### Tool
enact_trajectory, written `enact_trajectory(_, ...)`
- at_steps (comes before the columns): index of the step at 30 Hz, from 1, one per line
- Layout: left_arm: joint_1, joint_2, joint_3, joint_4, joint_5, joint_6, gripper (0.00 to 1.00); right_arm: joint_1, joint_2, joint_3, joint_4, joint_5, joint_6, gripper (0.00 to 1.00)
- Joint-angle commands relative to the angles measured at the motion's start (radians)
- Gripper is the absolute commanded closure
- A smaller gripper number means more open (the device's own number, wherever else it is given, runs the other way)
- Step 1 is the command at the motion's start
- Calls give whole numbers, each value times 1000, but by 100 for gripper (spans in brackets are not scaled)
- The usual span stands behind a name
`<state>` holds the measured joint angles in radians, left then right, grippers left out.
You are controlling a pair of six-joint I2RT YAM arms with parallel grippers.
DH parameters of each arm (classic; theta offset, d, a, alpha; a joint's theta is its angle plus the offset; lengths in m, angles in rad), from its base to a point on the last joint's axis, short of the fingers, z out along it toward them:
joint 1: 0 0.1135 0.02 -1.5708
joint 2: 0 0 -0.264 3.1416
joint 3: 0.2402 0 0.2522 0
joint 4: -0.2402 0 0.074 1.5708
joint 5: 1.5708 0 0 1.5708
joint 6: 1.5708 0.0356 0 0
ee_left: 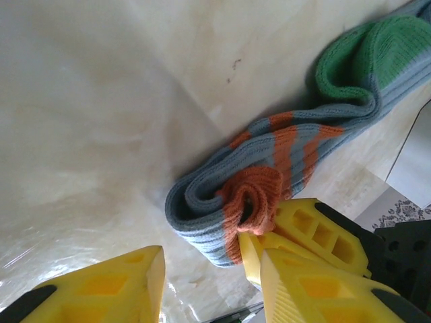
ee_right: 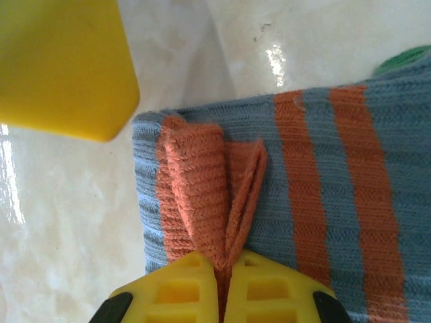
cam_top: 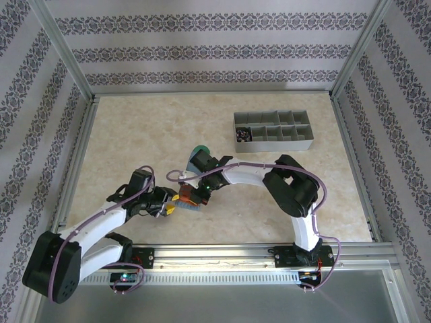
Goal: Roll the socks
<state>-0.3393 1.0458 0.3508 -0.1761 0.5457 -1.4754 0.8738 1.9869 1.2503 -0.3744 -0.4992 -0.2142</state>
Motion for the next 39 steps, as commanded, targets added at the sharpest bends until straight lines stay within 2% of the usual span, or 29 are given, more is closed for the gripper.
enact_trajectory(1,-15,45,2,89,3,-10,59,-10,35,6,-33,-1,27,100)
enact_trajectory(11,-42,181,48,130,1,-13,50,-30,50,9,-24,-49,55,100)
enact_trajectory(18,-82,258,56,238,-24,-81,52,-33,61,8,-20,-85,69,100)
enact_trajectory(21,-94,292,63,254,-36,-103,62,-33,59,0,-11,-98,73,100)
enact_trajectory(25,-96,299,81,171,-71,-121,88,-32,43,-20,5,-103,63,99)
enact_trajectory(27,-96,283,88,116,-92,-123,100,-29,24,-35,14,-94,43,94)
enact_trajectory(31,-96,249,106,0,-104,-129,100,-5,-88,-138,113,5,-31,68)
enact_trajectory(35,-95,230,96,-37,-97,-150,100,53,-293,-334,349,210,-120,49)
enact_trajectory(39,-90,232,103,-43,-92,-150,100,141,-367,-384,352,405,-233,44)
